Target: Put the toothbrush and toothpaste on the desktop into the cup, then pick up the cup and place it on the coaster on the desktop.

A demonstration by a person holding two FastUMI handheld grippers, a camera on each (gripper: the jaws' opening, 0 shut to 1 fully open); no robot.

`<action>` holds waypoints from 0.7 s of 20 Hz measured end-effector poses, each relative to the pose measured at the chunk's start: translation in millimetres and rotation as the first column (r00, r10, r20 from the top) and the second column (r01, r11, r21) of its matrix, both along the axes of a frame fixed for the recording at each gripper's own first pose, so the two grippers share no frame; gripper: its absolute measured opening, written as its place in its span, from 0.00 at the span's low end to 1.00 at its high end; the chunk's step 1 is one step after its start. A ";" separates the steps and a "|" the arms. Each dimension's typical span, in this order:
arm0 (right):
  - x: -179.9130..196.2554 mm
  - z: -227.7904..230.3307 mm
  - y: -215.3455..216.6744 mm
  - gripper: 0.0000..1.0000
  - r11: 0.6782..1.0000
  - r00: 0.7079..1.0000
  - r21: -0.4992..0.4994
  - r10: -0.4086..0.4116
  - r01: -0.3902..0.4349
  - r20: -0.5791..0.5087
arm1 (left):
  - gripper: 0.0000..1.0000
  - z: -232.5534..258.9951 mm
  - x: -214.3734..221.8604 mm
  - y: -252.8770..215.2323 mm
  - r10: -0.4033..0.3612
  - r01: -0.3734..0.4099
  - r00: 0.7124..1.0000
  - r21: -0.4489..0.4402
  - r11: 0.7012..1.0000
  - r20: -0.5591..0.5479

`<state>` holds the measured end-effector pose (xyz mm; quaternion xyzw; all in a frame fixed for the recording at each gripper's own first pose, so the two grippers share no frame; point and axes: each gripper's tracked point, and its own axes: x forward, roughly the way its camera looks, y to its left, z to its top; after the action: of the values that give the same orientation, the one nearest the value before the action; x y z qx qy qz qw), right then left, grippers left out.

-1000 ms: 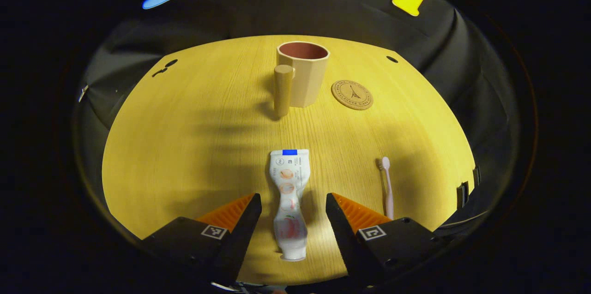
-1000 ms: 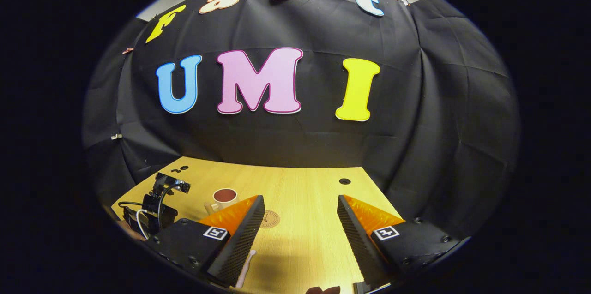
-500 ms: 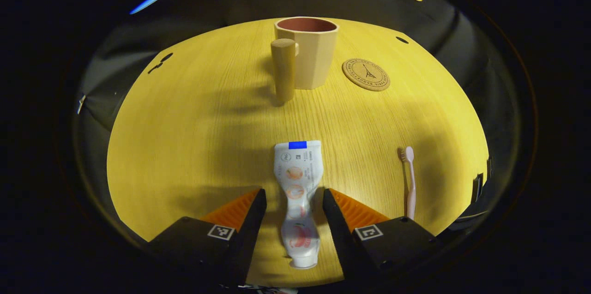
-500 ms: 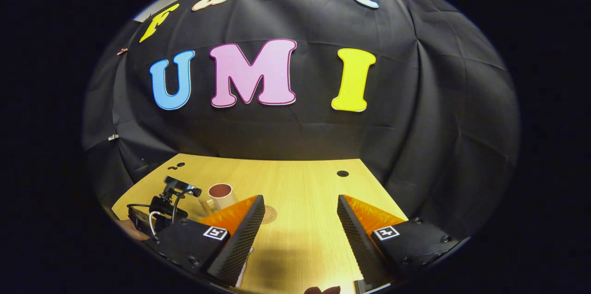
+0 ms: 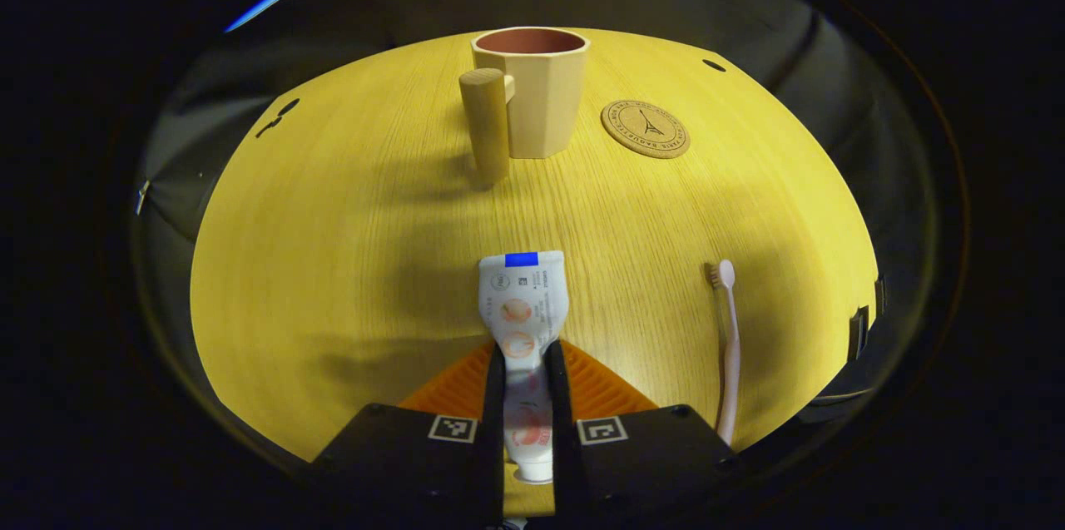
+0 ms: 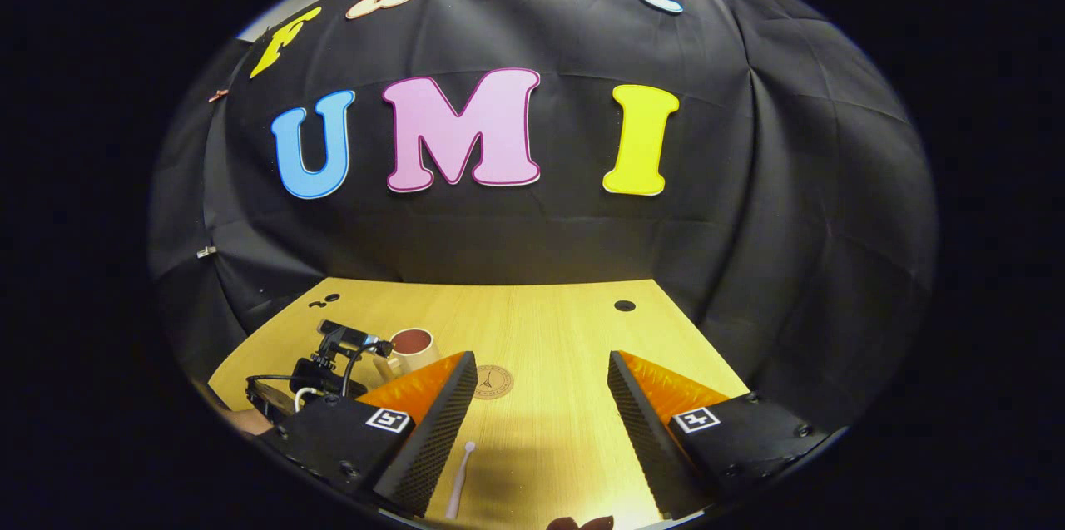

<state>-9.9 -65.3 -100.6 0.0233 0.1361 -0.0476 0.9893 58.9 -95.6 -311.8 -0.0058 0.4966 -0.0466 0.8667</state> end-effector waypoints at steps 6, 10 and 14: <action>-19.8 -24.3 20.3 0.97 1.000 0.996 0.026 -0.010 0.012 -0.086 | 0.18 3.2 0.9 1.0 -0.055 0.056 0.998 -0.066 0.996 0.021; -29.5 -42.1 32.3 0.98 1.000 0.987 0.021 -0.018 0.021 -0.157 | 0.17 14.9 -10.1 11.1 -0.037 0.041 0.998 -0.108 0.993 0.044; -35.7 -68.6 48.0 0.97 0.999 0.970 0.032 -0.009 0.017 -0.244 | 0.17 40.3 -30.6 20.9 -0.064 0.076 0.995 -0.152 0.986 0.083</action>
<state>-45.6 -17.4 -169.2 0.0350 0.2573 -0.0544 0.9642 28.3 -74.7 -271.5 -0.0538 0.4573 -0.1155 0.8801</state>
